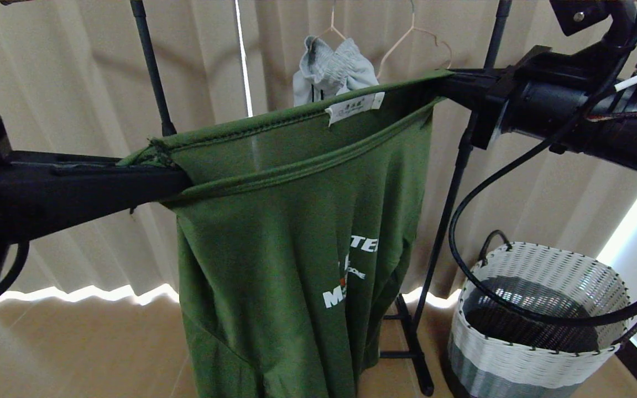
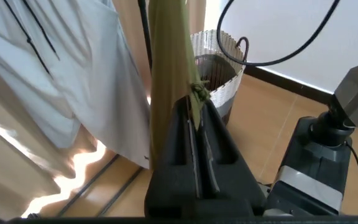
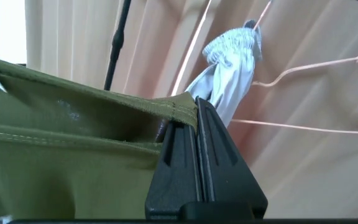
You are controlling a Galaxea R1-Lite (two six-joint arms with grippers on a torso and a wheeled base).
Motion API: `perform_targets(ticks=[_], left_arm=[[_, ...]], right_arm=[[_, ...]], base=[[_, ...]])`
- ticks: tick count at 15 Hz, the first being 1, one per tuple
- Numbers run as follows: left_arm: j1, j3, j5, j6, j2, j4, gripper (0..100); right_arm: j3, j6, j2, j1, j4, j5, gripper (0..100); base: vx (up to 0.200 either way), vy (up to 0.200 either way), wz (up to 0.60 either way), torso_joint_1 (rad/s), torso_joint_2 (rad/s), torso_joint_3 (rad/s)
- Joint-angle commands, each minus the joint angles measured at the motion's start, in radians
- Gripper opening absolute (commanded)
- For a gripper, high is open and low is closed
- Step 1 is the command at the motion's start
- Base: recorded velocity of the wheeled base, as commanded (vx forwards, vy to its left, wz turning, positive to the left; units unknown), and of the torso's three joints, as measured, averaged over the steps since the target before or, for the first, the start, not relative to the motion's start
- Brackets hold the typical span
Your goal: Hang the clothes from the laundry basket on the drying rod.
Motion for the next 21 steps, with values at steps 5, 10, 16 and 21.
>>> perform_targets(ticks=[5, 10, 16, 21], left_arm=[[0.048, -0.030, 0.147, 0.099, 0.108, -0.064, 0], [0.051, 0.059, 0.269, 0.103, 0.229, -0.285, 0], [0.053, -0.013, 0.269, 0.120, 0.217, -0.295, 0], [0.053, -0.030, 0.266, 0.122, 0.192, -0.295, 0]], right_arm=[[0.061, -0.002, -0.104, 0.000, 0.002, -0.072, 0], [0.213, 0.000, -0.189, 0.000, 0.010, -0.071, 0], [0.188, 0.000, -0.179, 0.000, 0.002, -0.071, 0], [0.152, 0.000, -0.176, 0.000, 0.002, -0.068, 0]], base=[[0.000, 0.000, 0.00, 0.000, 0.00, 0.000], [0.000, 0.000, 0.00, 0.000, 0.00, 0.000], [0.000, 0.000, 0.00, 0.000, 0.00, 0.000], [0.000, 0.000, 0.00, 0.000, 0.00, 0.000]])
